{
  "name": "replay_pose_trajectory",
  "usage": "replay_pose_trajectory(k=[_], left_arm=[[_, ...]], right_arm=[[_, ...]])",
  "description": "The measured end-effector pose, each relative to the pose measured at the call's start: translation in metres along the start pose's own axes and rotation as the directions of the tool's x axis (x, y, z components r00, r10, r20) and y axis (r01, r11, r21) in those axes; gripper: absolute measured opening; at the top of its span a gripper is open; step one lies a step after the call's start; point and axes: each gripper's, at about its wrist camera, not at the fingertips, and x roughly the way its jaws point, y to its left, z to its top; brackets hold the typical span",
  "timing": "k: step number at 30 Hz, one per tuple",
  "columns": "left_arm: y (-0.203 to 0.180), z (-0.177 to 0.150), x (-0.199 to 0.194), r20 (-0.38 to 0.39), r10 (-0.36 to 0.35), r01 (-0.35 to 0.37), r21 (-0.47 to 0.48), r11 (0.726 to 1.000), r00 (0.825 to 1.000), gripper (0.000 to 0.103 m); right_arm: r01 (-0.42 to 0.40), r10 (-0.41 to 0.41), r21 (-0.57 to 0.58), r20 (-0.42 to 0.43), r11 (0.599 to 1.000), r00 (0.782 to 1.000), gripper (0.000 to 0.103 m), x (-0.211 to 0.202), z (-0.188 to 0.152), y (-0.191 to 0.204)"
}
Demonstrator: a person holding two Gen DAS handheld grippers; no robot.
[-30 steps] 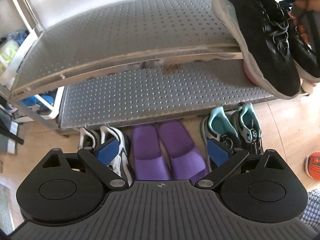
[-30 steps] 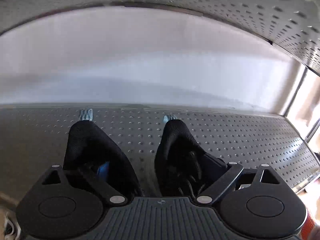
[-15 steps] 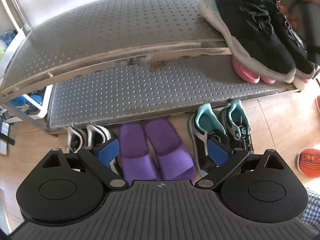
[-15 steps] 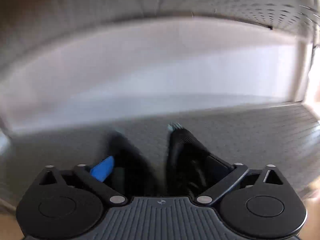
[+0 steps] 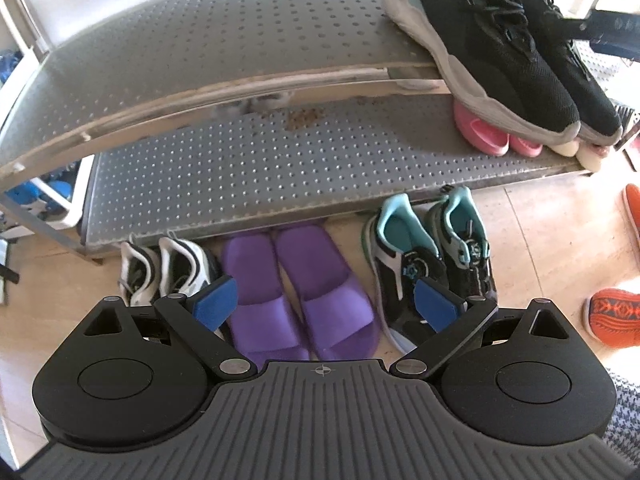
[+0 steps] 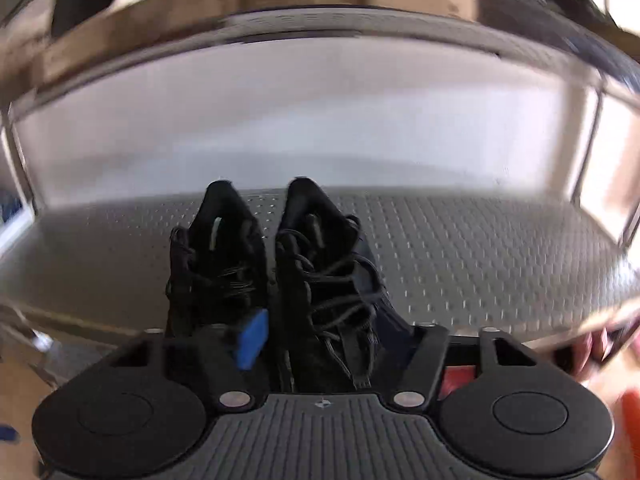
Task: Organize scattered shoes
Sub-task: 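Lower the black pair onto the shelf, open right gripper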
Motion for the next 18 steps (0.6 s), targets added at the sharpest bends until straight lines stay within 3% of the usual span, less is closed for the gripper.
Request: replay_pose_trajectory(k=[2, 4, 7, 9, 11, 15, 18], left_arm=[[0.0, 0.0, 0.003, -0.006, 0.002, -0.002, -0.004, 1.0, 1.0, 0.098], [0.0, 0.001, 0.005, -0.01, 0.006, -0.006, -0.004, 1.0, 1.0, 0.098], [0.0, 0.001, 0.009, -0.017, 0.016, -0.016, -0.001, 1.0, 1.0, 0.098], [0.0, 0.001, 0.011, -0.023, 0.016, -0.016, -0.002, 1.0, 1.0, 0.098], [0.0, 0.0, 0.012, -0.026, 0.014, -0.014, 0.001, 1.0, 1.0, 0.098], [-0.001, -0.001, 0.012, -0.027, 0.012, -0.012, 0.01, 1.0, 1.0, 0.098], [0.0, -0.002, 0.014, -0.034, 0.016, -0.015, 0.007, 1.0, 0.999, 0.098]], right_arm=[[-0.023, 0.023, 0.019, 0.01, 1.0, 1.0, 0.062, -0.001, 0.008, 0.003], [-0.041, 0.042, 0.034, -0.032, 0.999, 0.999, 0.075, 0.004, 0.015, 0.008], [-0.062, 0.074, 0.117, -0.105, 0.991, 0.992, 0.078, 0.022, 0.02, 0.012], [-0.08, 0.109, 0.204, -0.136, 0.976, 0.985, 0.078, 0.031, 0.021, 0.021], [-0.061, 0.091, 0.238, -0.117, 0.969, 0.989, 0.078, 0.04, 0.029, 0.028], [-0.067, 0.098, 0.306, -0.086, 0.95, 0.992, 0.06, 0.052, 0.03, 0.026], [-0.066, 0.093, 0.254, -0.096, 0.965, 0.991, 0.06, 0.05, 0.031, 0.025]])
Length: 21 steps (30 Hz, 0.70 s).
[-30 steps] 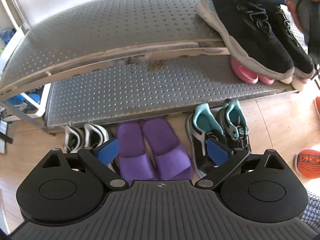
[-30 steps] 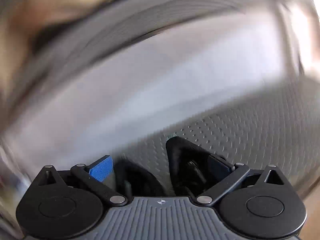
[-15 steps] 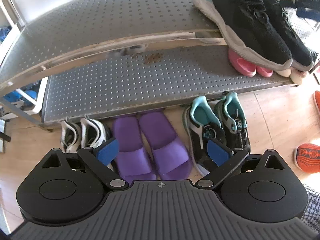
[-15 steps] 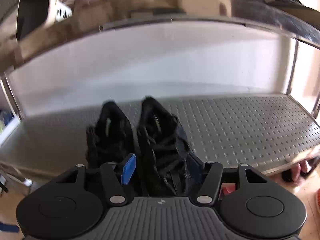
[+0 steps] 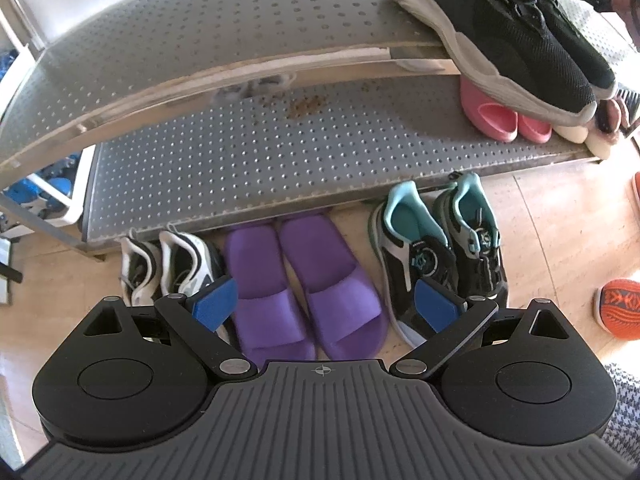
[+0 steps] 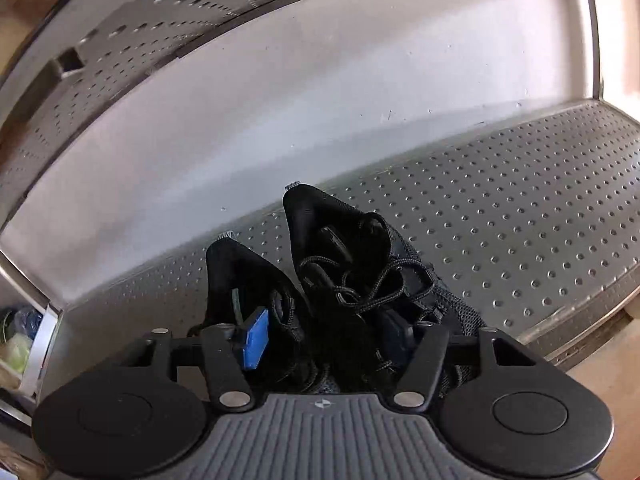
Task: Organize scattered shoes
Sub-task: 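Lower the black pair onto the shelf, open right gripper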
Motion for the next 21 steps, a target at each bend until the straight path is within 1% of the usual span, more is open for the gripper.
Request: replay_pose_trajectory(k=[2, 3, 4, 5, 6, 7, 9, 10, 11, 12, 14, 16, 18, 20, 21], left_arm=[[0.001, 0.0, 0.001, -0.003, 0.002, -0.002, -0.004, 1.0, 1.0, 0.098], [0.001, 0.0, 0.001, -0.004, 0.002, -0.002, -0.006, 1.0, 1.0, 0.098], [0.001, 0.0, 0.001, -0.003, 0.001, -0.001, -0.007, 1.0, 1.0, 0.098], [0.001, 0.0, 0.001, -0.003, -0.002, 0.002, -0.007, 1.0, 1.0, 0.098], [0.0, -0.001, 0.0, -0.004, -0.006, 0.006, -0.005, 1.0, 1.0, 0.098], [0.0, -0.001, 0.0, -0.003, -0.008, 0.008, -0.003, 1.0, 1.0, 0.098], [0.0, -0.001, 0.001, -0.003, -0.003, 0.003, -0.001, 1.0, 1.0, 0.098], [0.0, 0.0, 0.001, -0.003, -0.001, 0.001, 0.0, 1.0, 1.0, 0.098], [0.0, 0.0, 0.002, -0.005, 0.001, -0.001, -0.002, 1.0, 1.0, 0.098], [0.0, 0.0, 0.003, -0.007, 0.003, -0.003, -0.004, 1.0, 1.0, 0.098], [0.0, 0.0, 0.004, -0.01, 0.004, -0.004, -0.004, 1.0, 1.0, 0.098], [-0.001, 0.0, 0.005, -0.011, 0.005, -0.005, -0.001, 1.0, 1.0, 0.098], [0.0, 0.0, 0.006, -0.013, 0.005, -0.005, -0.002, 1.0, 1.0, 0.098], [0.002, -0.001, 0.006, -0.016, 0.005, -0.005, -0.003, 1.0, 1.0, 0.098], [0.002, -0.001, 0.007, -0.018, 0.006, -0.006, -0.005, 1.0, 1.0, 0.098]], right_arm=[[0.015, -0.014, -0.095, 0.008, 0.995, 1.0, 0.066, -0.008, -0.008, 0.005], [0.021, -0.018, -0.148, 0.025, 0.989, 1.0, 0.074, -0.014, -0.013, 0.007], [0.026, -0.016, -0.229, 0.046, 0.973, 0.999, 0.08, -0.019, -0.015, 0.01], [0.029, -0.009, -0.318, 0.064, 0.948, 0.998, 0.083, -0.023, -0.016, 0.012], [0.031, -0.005, -0.38, 0.067, 0.925, 0.998, 0.083, -0.023, -0.016, 0.011], [0.03, -0.007, -0.416, 0.057, 0.909, 0.998, 0.083, -0.019, -0.015, 0.007], [0.013, 0.0, -0.47, 0.028, 0.882, 1.0, 0.082, -0.01, -0.015, 0.002], [0.001, 0.004, -0.498, 0.009, 0.867, 1.0, 0.078, -0.003, -0.017, 0.001], [-0.013, 0.007, -0.528, -0.012, 0.849, 1.0, 0.078, 0.006, -0.019, 0.0], [-0.018, 0.008, -0.545, -0.021, 0.838, 1.0, 0.078, 0.01, -0.02, 0.003], [0.007, -0.007, -0.561, 0.002, 0.828, 1.0, 0.077, 0.019, -0.021, 0.011], [0.075, -0.052, -0.563, 0.057, 0.823, 0.997, 0.076, 0.037, -0.024, 0.02], [0.101, -0.069, -0.571, 0.079, 0.815, 0.995, 0.077, 0.042, -0.027, 0.023], [0.098, -0.07, -0.561, 0.072, 0.822, 0.995, 0.074, 0.045, -0.026, 0.02], [0.079, -0.067, -0.559, 0.042, 0.826, 0.997, 0.069, 0.045, -0.023, 0.018]])
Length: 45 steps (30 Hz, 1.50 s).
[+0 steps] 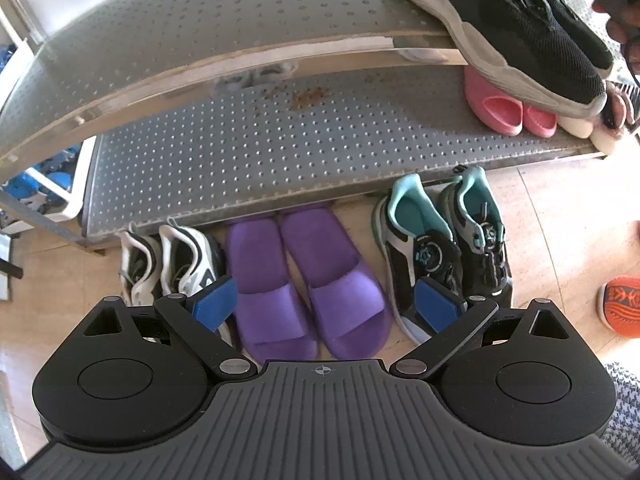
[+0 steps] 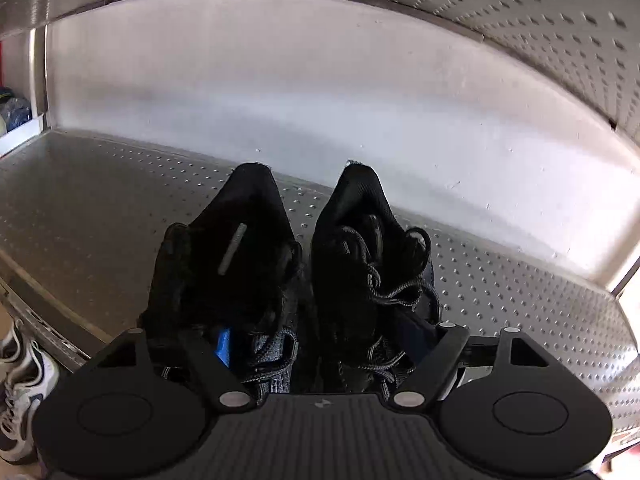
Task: Organize scattered shoes
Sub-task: 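Push the black pair straight on the shelf with the right gripper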
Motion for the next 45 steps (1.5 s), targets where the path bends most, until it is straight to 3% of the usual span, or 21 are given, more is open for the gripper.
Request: replay_pose_trajectory(k=[5, 9, 12, 15, 19, 22, 28, 32, 35, 36, 38, 41, 45], left_arm=[[0.002, 0.0, 0.0, -0.002, -0.001, 0.001, -0.011, 1.0, 1.0, 0.098], [0.0, -0.001, 0.001, -0.003, -0.003, 0.003, -0.005, 1.0, 1.0, 0.098], [-0.001, -0.001, 0.001, -0.003, -0.004, 0.004, 0.0, 1.0, 1.0, 0.098], [-0.002, -0.002, 0.001, -0.001, -0.004, 0.004, 0.004, 1.0, 1.0, 0.098], [0.001, -0.001, 0.001, -0.001, 0.0, 0.0, -0.007, 1.0, 1.0, 0.098], [0.002, 0.0, 0.002, -0.004, -0.002, 0.002, -0.011, 1.0, 1.0, 0.098], [0.003, 0.0, 0.001, -0.001, -0.01, 0.01, -0.009, 1.0, 1.0, 0.098], [0.006, -0.001, 0.001, -0.002, -0.012, 0.012, -0.017, 1.0, 1.0, 0.098], [0.005, -0.002, 0.001, -0.001, -0.009, 0.009, -0.019, 1.0, 1.0, 0.098], [0.004, -0.002, 0.001, -0.001, -0.01, 0.01, -0.015, 1.0, 1.0, 0.098], [0.002, -0.002, 0.002, -0.003, -0.013, 0.013, -0.005, 1.0, 1.0, 0.098], [0.0, -0.003, 0.007, -0.015, -0.005, 0.005, 0.004, 1.0, 1.0, 0.098], [-0.002, -0.002, 0.014, -0.028, 0.008, -0.008, 0.007, 1.0, 1.0, 0.098]], right_arm=[[-0.108, 0.1, -0.057, -0.12, 0.993, 0.988, 0.063, -0.025, 0.007, -0.009], [-0.16, 0.155, -0.028, -0.125, 0.987, 0.98, 0.062, -0.048, 0.018, -0.015], [-0.111, 0.103, -0.093, -0.089, 0.99, 0.991, 0.072, -0.046, 0.016, -0.007], [0.014, -0.022, -0.23, -0.035, 0.973, 0.999, 0.073, -0.032, 0.002, 0.014], [0.131, -0.116, -0.174, 0.09, 0.976, 0.989, 0.067, -0.023, -0.001, 0.029], [0.167, -0.152, -0.117, 0.129, 0.979, 0.98, 0.066, -0.017, 0.005, 0.036], [0.213, -0.211, -0.007, 0.12, 0.977, 0.97, 0.069, -0.005, 0.021, 0.043], [0.179, -0.175, -0.034, 0.079, 0.983, 0.981, 0.069, -0.011, 0.023, 0.041], [0.042, -0.042, -0.002, -0.021, 0.999, 0.999, 0.058, -0.008, 0.019, 0.016], [0.034, -0.032, 0.035, -0.033, 0.999, 0.999, 0.038, -0.007, 0.02, 0.008], [0.025, -0.022, 0.1, -0.034, 0.995, 0.999, 0.034, -0.008, 0.021, -0.002], [0.038, -0.038, 0.094, -0.006, 0.995, 0.999, 0.03, -0.014, 0.016, 0.002], [0.118, -0.124, 0.09, 0.059, 0.989, 0.991, 0.028, -0.028, 0.0, 0.008]])
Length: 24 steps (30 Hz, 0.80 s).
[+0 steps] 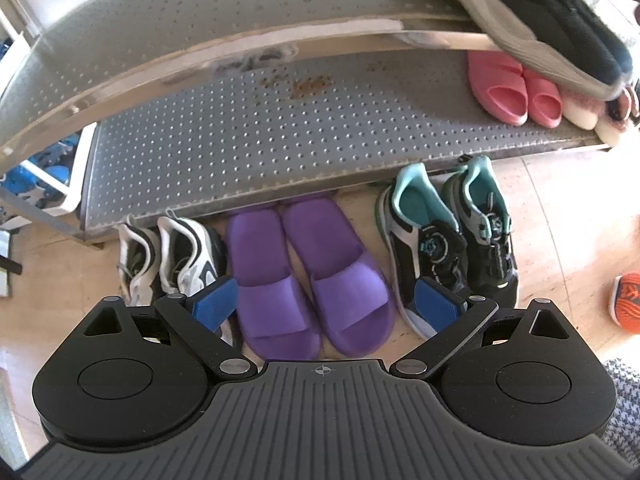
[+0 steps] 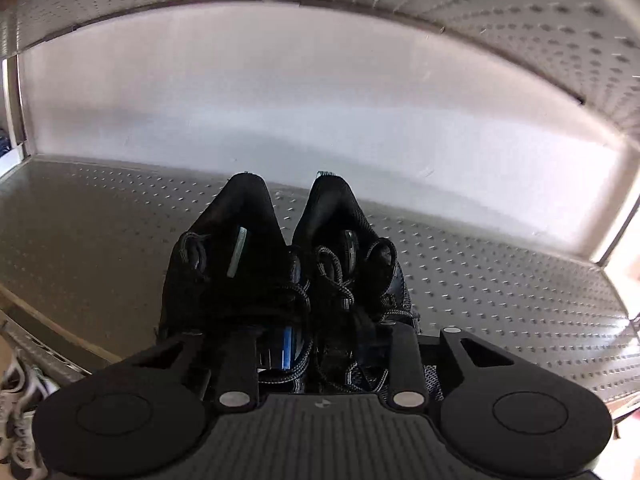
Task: Organize scattered shoes
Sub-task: 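Push the black pair straight on the shelf with the right gripper, then withdraw the right tool down toward the light grey mesh sneakers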
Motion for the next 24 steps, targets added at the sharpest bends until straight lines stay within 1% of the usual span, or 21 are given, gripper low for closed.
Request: replay_pose_trajectory(k=[2, 4, 6, 8, 10, 12, 14, 16, 18, 19, 20, 21, 22, 23, 24], left_arm=[[-0.004, 0.0, 0.003, -0.005, -0.003, 0.003, 0.011, 1.0, 1.0, 0.098], [-0.009, 0.001, 0.008, -0.011, -0.001, 0.002, 0.026, 1.0, 1.0, 0.098], [-0.014, 0.002, 0.016, -0.02, 0.003, -0.002, 0.044, 0.999, 1.0, 0.098], [-0.019, 0.005, 0.024, -0.027, 0.005, -0.004, 0.062, 0.998, 1.0, 0.098], [-0.022, 0.006, 0.029, -0.028, 0.004, -0.002, 0.078, 0.997, 1.0, 0.098], [-0.026, 0.008, 0.038, -0.034, 0.001, 0.003, 0.1, 0.995, 0.999, 0.098], [-0.027, 0.008, 0.045, -0.048, -0.001, 0.006, 0.107, 0.994, 0.999, 0.098], [-0.026, 0.007, 0.051, -0.064, -0.002, 0.009, 0.105, 0.994, 0.998, 0.098], [-0.025, 0.006, 0.057, -0.076, 0.003, 0.004, 0.102, 0.995, 0.997, 0.098], [-0.024, 0.005, 0.06, -0.082, 0.008, 0.0, 0.101, 0.995, 0.997, 0.098], [-0.024, 0.005, 0.062, -0.087, 0.012, -0.003, 0.101, 0.995, 0.996, 0.098], [-0.024, 0.005, 0.064, -0.089, 0.013, -0.004, 0.101, 0.995, 0.996, 0.098], [-0.024, 0.005, 0.065, -0.091, 0.014, -0.005, 0.101, 0.995, 0.996, 0.098], [-0.024, 0.004, 0.066, -0.093, 0.015, -0.005, 0.103, 0.995, 0.996, 0.098], [-0.024, 0.004, 0.066, -0.095, 0.015, -0.005, 0.105, 0.994, 0.995, 0.098]], right_arm=[[0.051, -0.051, 0.016, 0.016, 0.999, 0.999, 0.028, -0.002, -0.005, -0.009], [0.121, -0.122, 0.057, 0.017, 0.991, 0.992, 0.028, -0.002, -0.011, -0.033], [0.172, -0.173, 0.087, 0.009, 0.981, 0.985, 0.028, -0.003, -0.014, -0.056], [0.248, -0.25, 0.107, -0.003, 0.963, 0.968, 0.028, -0.003, -0.019, -0.099], [0.292, -0.294, 0.119, -0.004, 0.949, 0.956, 0.028, -0.003, -0.02, -0.126], [0.345, -0.348, 0.115, 0.003, 0.931, 0.938, 0.027, 0.003, -0.021, -0.16], [0.372, -0.377, 0.11, 0.022, 0.922, 0.926, 0.027, 0.012, -0.018, -0.182], [0.394, -0.402, 0.107, 0.063, 0.913, 0.913, 0.027, 0.019, -0.015, -0.208], [0.407, -0.417, 0.11, 0.095, 0.907, 0.904, 0.028, 0.028, -0.017, -0.225], [0.408, -0.42, 0.116, 0.105, 0.906, 0.902, 0.029, 0.039, -0.018, -0.234], [0.396, -0.407, 0.12, 0.087, 0.91, 0.909, 0.03, 0.052, -0.02, -0.24], [0.396, -0.406, 0.122, 0.069, 0.91, 0.911, 0.038, 0.068, -0.025, -0.246], [0.41, -0.42, 0.122, 0.072, 0.904, 0.905, 0.043, 0.073, -0.029, -0.247], [0.418, -0.428, 0.119, 0.08, 0.901, 0.9, 0.045, 0.072, -0.032, -0.247], [0.424, -0.436, 0.135, 0.081, 0.896, 0.896, 0.05, 0.072, -0.034, -0.246]])
